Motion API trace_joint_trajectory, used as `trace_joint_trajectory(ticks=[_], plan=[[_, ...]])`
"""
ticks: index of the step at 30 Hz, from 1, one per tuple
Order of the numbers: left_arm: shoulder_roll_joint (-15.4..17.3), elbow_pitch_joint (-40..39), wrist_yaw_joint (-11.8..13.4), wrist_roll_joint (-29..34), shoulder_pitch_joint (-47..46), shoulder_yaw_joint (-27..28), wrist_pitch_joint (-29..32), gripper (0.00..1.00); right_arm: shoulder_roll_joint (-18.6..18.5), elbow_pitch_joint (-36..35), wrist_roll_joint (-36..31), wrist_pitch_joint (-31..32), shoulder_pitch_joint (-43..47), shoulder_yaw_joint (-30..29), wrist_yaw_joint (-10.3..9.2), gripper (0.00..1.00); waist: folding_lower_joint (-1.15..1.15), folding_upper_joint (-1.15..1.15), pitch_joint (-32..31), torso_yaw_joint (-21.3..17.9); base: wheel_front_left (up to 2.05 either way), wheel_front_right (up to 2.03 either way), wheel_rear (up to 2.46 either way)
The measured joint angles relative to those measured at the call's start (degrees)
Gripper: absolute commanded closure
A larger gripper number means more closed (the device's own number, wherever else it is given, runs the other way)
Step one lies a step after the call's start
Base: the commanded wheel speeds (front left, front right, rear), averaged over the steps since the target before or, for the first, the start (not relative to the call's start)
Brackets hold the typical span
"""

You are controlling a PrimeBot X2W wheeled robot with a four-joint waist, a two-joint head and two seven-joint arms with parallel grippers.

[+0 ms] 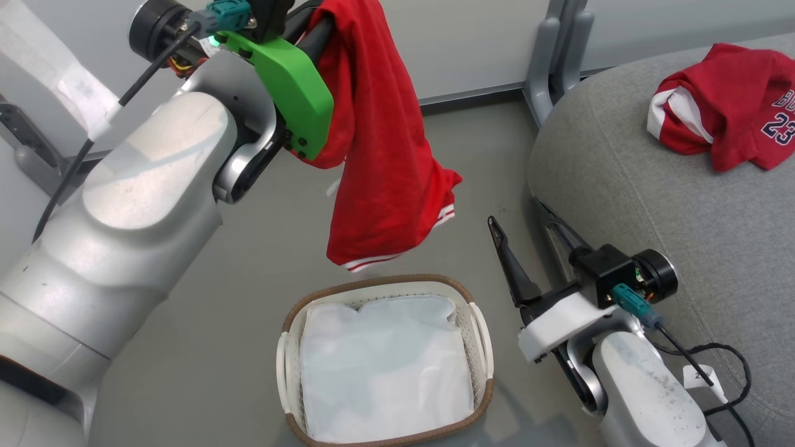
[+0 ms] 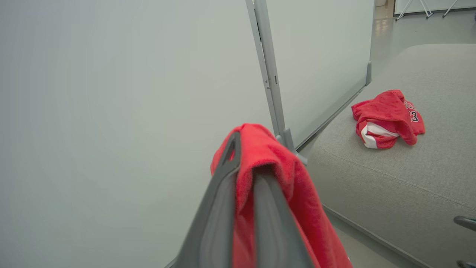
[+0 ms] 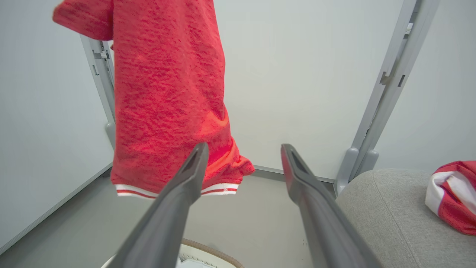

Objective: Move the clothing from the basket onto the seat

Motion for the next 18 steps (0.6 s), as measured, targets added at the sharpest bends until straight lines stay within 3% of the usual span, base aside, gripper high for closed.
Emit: trace_joint_trajectory(ticks=[8, 18], plan=[[-0.7, -2.5, -0.3, -0.3, 0.0, -0.7, 0.0, 1.00, 0.0, 2.3, 0.5, 0.0, -2.9, 1.8, 0.00, 0.00, 0.00, 0.00, -1.3, 0.8, 0.00, 0.00, 0.00], [-0.7, -9.4, -0.5, 0.3, -0.3, -1.3, -0.4, 1.00, 0.0, 9.4, -2.1, 0.0, -9.7, -2.4, 0.00, 0.00, 0.00, 0.00, -1.7, 2.4, 0.00, 0.00, 0.00]])
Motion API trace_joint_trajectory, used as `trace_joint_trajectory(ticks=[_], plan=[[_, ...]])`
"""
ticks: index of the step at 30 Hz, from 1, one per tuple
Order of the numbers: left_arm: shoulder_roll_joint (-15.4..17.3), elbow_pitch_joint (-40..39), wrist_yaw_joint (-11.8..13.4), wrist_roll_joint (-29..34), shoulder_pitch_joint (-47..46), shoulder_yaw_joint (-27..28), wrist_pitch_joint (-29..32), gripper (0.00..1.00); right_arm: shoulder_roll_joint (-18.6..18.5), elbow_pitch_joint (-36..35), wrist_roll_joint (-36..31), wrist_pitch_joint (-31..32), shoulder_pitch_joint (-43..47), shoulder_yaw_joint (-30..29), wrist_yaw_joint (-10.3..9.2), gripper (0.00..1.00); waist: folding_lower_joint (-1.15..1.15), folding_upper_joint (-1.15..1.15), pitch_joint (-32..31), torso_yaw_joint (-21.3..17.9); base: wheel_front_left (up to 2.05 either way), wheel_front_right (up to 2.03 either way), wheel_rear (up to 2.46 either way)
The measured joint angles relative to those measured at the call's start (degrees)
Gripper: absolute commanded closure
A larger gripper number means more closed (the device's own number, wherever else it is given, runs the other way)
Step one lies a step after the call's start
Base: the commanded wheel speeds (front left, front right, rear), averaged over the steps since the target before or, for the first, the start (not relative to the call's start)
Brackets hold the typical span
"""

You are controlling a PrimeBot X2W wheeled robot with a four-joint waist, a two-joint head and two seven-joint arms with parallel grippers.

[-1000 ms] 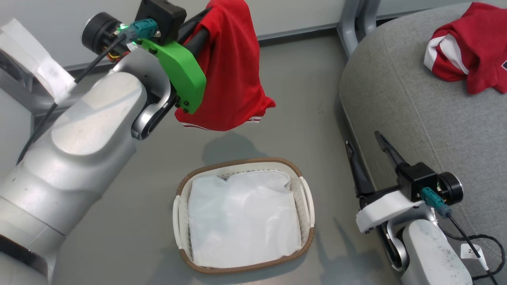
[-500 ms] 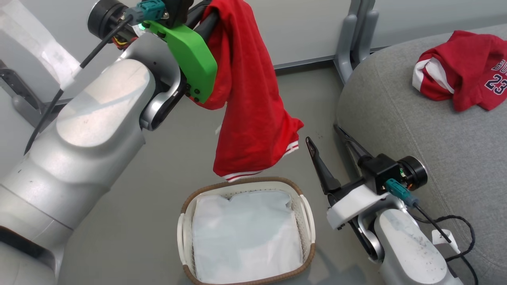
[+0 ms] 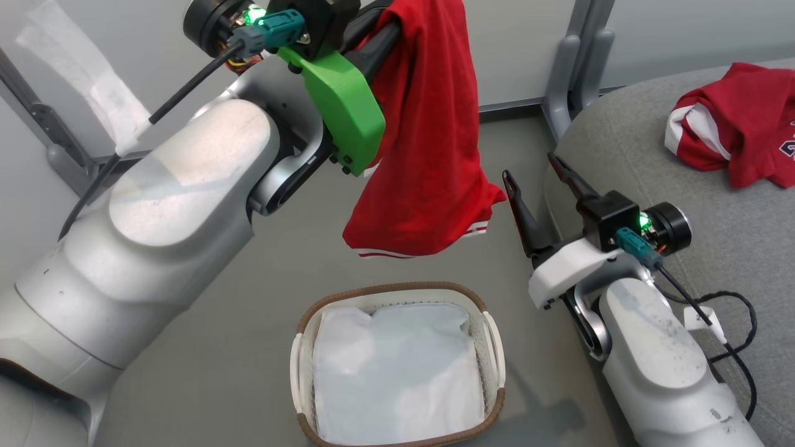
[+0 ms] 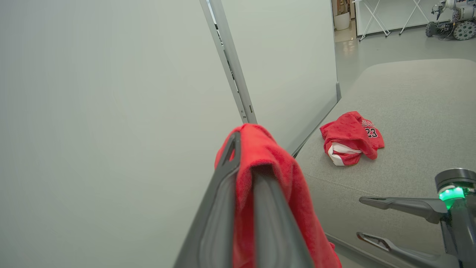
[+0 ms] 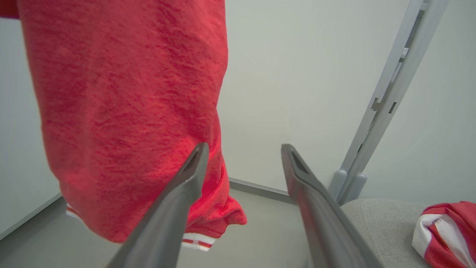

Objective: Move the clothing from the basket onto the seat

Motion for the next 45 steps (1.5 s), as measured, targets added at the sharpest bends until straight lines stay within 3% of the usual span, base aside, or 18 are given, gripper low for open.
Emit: trace_joint_trajectory(ticks=[8, 15, 32, 33, 34, 36, 37, 42, 45], plan=[[0.0, -2.4, 0.6, 0.1, -0.4, -0.2, 0.0, 1.00, 0.0, 12.5, 1.5, 0.0, -7.7, 3.0, 0.00, 0.00, 0.00, 0.00, 0.4, 0.5, 0.00, 0.00, 0.00], [-0.5, -3.7, 0.7, 0.2, -0.4, -0.9, 0.0, 1.00, 0.0, 23.0, 11.3, 0.0, -10.8, 12.8, 0.00, 0.00, 0.00, 0.00, 0.5, 1.1, 0.00, 0.00, 0.00], [-1.7, -5.6, -0.1, 0.5, -1.0, -2.1, -0.7, 1.00, -0.3, 24.2, 36.8, 3.8, -17.2, 40.9, 0.00, 0.00, 0.00, 0.00, 1.0, 2.6, 0.00, 0.00, 0.00], [-1.7, -5.6, -0.1, 0.5, -1.0, -2.2, -0.8, 1.00, -0.5, 24.1, 38.0, 3.8, -17.7, 42.0, 0.00, 0.16, 0.00, 0.00, 1.0, 2.7, 0.00, 0.00, 0.00], [-1.7, -5.7, -0.1, 0.4, -1.0, -2.2, -0.9, 1.00, -0.7, 24.0, 38.9, 3.6, -18.1, 42.9, 0.00, 0.60, 0.00, 0.00, 1.1, 2.8, 0.00, 0.00, 0.00], [-1.7, -5.6, -0.3, 0.3, -1.0, -2.2, -1.0, 1.00, -1.3, 24.0, 40.4, 2.6, -19.1, 44.9, 0.00, 0.80, 0.00, 0.00, 1.1, 3.0, 0.00, 0.00, 0.00], [-1.6, -5.6, -0.3, 0.1, -1.0, -2.1, -1.0, 1.00, -1.6, 24.0, 40.7, 2.0, -19.6, 45.6, 0.00, 1.00, 0.00, 0.00, 1.2, 3.1, 0.00, 0.00, 0.00], [0.2, -4.6, 0.1, -0.3, -0.6, -1.5, -1.5, 1.00, -3.2, 25.1, 41.7, 0.4, -20.8, 46.8, 0.00, 1.00, 0.00, 0.00, 1.1, 3.1, 0.00, 0.00, 0.00], [1.6, -3.7, 0.6, -0.6, 0.5, -1.2, -1.9, 1.00, -4.4, 24.6, 41.2, 0.1, -21.0, 43.6, 0.00, 1.00, 0.00, 0.00, 1.1, 2.8, 0.00, 0.00, 0.00]])
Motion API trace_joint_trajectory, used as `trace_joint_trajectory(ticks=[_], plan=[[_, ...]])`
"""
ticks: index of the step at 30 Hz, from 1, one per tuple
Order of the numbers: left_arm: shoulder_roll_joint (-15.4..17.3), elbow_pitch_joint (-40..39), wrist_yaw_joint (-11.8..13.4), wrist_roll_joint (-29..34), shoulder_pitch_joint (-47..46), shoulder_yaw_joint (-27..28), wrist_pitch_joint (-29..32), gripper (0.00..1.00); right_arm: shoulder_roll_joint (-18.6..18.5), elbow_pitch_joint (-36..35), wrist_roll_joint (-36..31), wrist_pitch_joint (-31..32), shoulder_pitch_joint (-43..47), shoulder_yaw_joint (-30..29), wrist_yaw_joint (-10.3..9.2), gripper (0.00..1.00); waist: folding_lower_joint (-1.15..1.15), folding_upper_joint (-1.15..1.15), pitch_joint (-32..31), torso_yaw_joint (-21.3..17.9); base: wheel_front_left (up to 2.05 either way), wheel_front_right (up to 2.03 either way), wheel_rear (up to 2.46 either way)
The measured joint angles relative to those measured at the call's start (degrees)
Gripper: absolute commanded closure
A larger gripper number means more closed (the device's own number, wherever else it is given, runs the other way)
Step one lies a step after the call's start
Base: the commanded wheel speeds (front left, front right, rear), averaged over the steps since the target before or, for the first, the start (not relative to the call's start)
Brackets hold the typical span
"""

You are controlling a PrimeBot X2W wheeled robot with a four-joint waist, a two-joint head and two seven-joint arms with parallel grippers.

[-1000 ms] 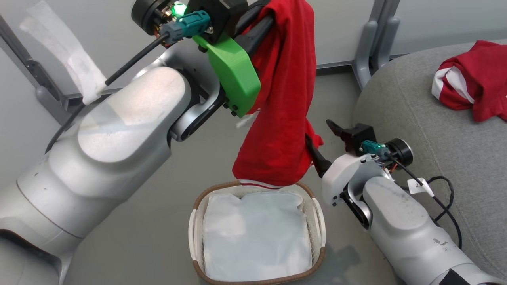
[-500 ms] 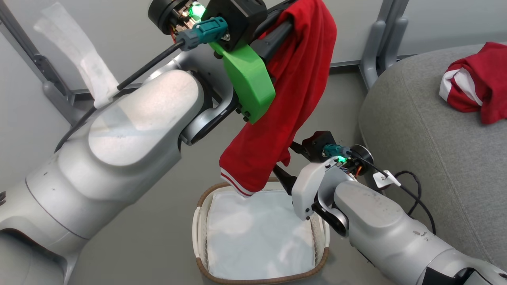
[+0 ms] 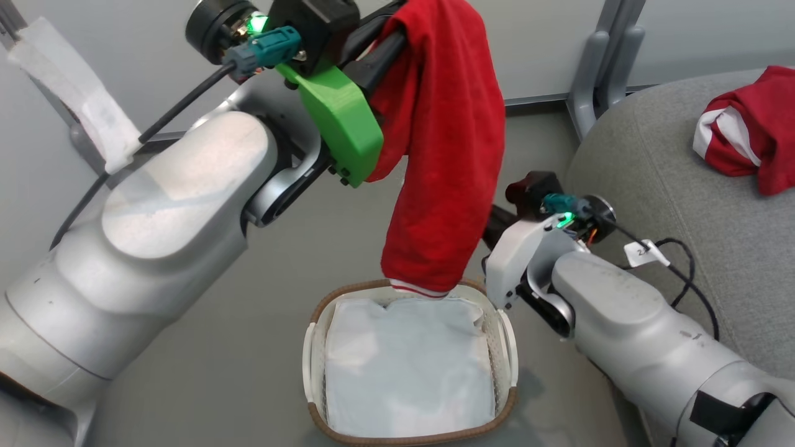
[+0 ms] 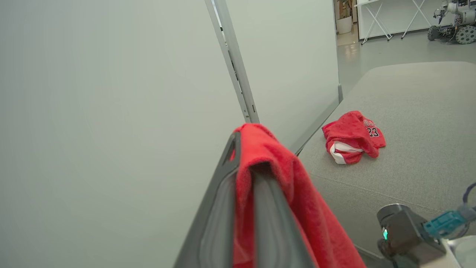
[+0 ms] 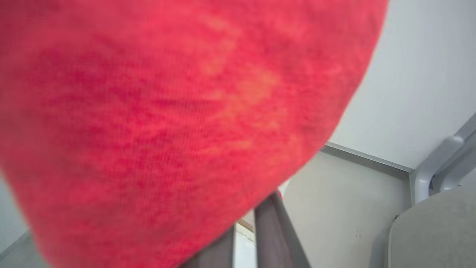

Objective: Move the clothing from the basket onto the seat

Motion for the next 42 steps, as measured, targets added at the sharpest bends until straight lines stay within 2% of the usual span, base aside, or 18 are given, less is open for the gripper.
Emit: trace_joint_trajectory(ticks=[8, 9, 12, 13, 14, 19, 25, 32, 42], plan=[[3.7, 2.5, 1.4, -2.2, 4.2, 1.1, -0.6, 1.00, -2.9, -7.6, -9.3, 0.0, 3.6, -14.9, 0.00, 1.00, 0.00, 0.00, 0.2, -1.5, 0.00, 0.00, 0.00], [4.0, 2.9, 1.5, -2.5, 4.7, 1.3, -0.8, 0.96, -3.0, -8.6, -10.3, 0.0, 4.0, -16.3, 0.00, 1.00, 0.00, 0.00, 0.3, -1.6, 0.00, 0.00, 0.00], [4.9, 4.2, 1.9, -3.1, 6.6, 1.7, -1.7, 0.49, -3.3, -12.0, -14.1, 0.0, 5.4, -20.8, 0.00, 1.00, 0.00, 0.00, 0.4, -2.1, 0.00, 0.00, 0.00], [5.2, 4.6, 1.9, -3.4, 7.1, 1.7, -2.0, 0.13, -3.4, -12.8, -15.1, 0.0, 5.9, -21.9, 0.00, 1.00, 0.00, 0.00, 0.5, -2.2, 0.00, 0.00, 0.00], [5.5, 5.2, 1.9, -3.5, 7.8, 1.7, -2.2, 0.00, -3.5, -13.7, -16.2, 0.0, 6.3, -23.1, 0.00, 1.00, 0.00, 0.00, 0.5, -2.3, 0.00, 0.00, 0.00], [5.9, 7.0, 2.1, -4.6, 10.4, 1.8, -3.3, 0.00, -3.6, -17.9, -20.3, 0.0, 7.6, -28.0, 0.00, 1.00, 0.00, 0.00, 0.7, -2.8, 0.00, 0.00, 0.00], [5.9, 7.8, 1.6, -5.8, 12.4, 1.6, -4.4, 0.00, -3.0, -21.2, -22.7, 0.0, 8.6, -30.8, 0.00, 1.00, 0.00, 0.00, 1.0, -3.4, 0.00, 0.00, 0.00], [5.9, 8.2, 1.0, -6.5, 15.2, 1.0, -5.2, 0.00, -2.8, -22.4, -25.3, 0.0, 9.4, -34.2, 0.00, 1.00, 0.00, 0.00, 1.3, -4.6, 0.00, 0.00, 0.00], [7.9, 10.2, 1.2, -8.0, 19.0, 1.6, -7.7, 0.00, -3.7, -24.4, -27.7, 0.0, 9.5, -39.6, 0.00, 1.00, 0.00, 0.00, 2.0, -6.6, 0.00, 0.00, 0.00]])
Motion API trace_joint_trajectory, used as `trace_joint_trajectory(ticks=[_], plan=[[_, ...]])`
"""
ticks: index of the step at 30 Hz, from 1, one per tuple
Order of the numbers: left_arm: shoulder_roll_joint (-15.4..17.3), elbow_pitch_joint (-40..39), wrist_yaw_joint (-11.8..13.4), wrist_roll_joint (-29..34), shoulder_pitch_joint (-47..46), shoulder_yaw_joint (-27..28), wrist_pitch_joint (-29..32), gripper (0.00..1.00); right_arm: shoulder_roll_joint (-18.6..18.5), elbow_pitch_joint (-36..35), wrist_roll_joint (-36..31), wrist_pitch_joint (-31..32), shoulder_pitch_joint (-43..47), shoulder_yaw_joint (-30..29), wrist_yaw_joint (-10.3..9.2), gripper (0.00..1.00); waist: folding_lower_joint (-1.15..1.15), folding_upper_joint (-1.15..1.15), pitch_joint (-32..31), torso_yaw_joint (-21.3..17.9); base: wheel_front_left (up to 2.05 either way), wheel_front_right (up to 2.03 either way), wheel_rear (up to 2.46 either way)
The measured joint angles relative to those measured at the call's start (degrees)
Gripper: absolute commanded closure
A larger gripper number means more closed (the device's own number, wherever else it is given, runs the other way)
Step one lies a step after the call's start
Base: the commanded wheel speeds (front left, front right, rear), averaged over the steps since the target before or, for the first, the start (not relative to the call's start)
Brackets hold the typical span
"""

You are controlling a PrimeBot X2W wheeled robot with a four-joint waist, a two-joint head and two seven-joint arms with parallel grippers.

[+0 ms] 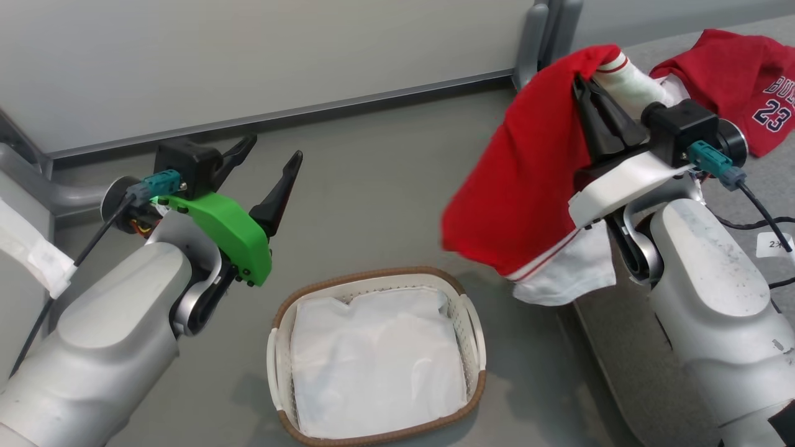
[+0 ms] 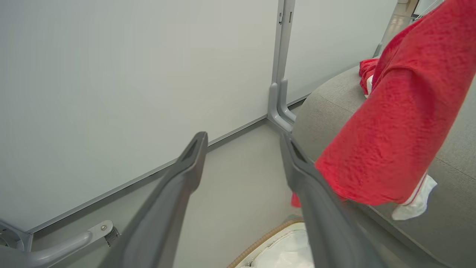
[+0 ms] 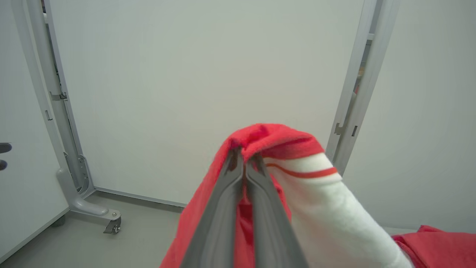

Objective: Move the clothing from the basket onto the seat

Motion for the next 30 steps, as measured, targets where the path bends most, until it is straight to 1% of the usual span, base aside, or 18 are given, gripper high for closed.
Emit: trace_joint_trajectory(ticks=[4, 10, 15, 19, 30], plan=[[-0.5, -0.2, 0.0, 0.0, 0.8, -0.1, -1.5, 0.00, -0.7, -0.6, -0.9, 0.0, 0.6, -1.6, 0.00, 1.00, 0.00, 0.00, 0.1, -0.5, 0.00, 0.00, 0.00], [-3.9, -2.4, 0.1, 1.3, 2.3, -0.9, -4.1, 0.00, -1.5, -1.8, -2.1, 0.0, 2.4, -4.4, 0.00, 1.00, 0.00, 0.00, 0.3, -2.0, 0.00, 0.00, 0.00], [-6.2, -4.4, 1.3, 2.4, 4.4, -1.2, -5.4, 0.00, -1.7, -3.7, -2.8, 0.0, 3.5, -6.2, 0.00, 1.00, 0.00, 0.00, 0.7, -4.1, 0.00, 0.00, 0.00], [-7.7, -6.0, 1.8, 4.1, 5.6, -1.4, -5.9, 0.00, -1.7, -5.4, -3.3, 0.0, 4.2, -7.2, 0.00, 1.00, 0.00, 0.00, 1.3, -6.4, 0.00, 0.00, 0.00], [-8.7, -7.6, 2.5, 7.8, 6.9, -1.9, -6.1, 0.00, -0.8, -10.3, -3.8, 0.4, 7.5, -8.4, 0.00, 1.00, 0.00, 0.00, 3.7, -14.7, 0.00, 0.00, 0.00]])
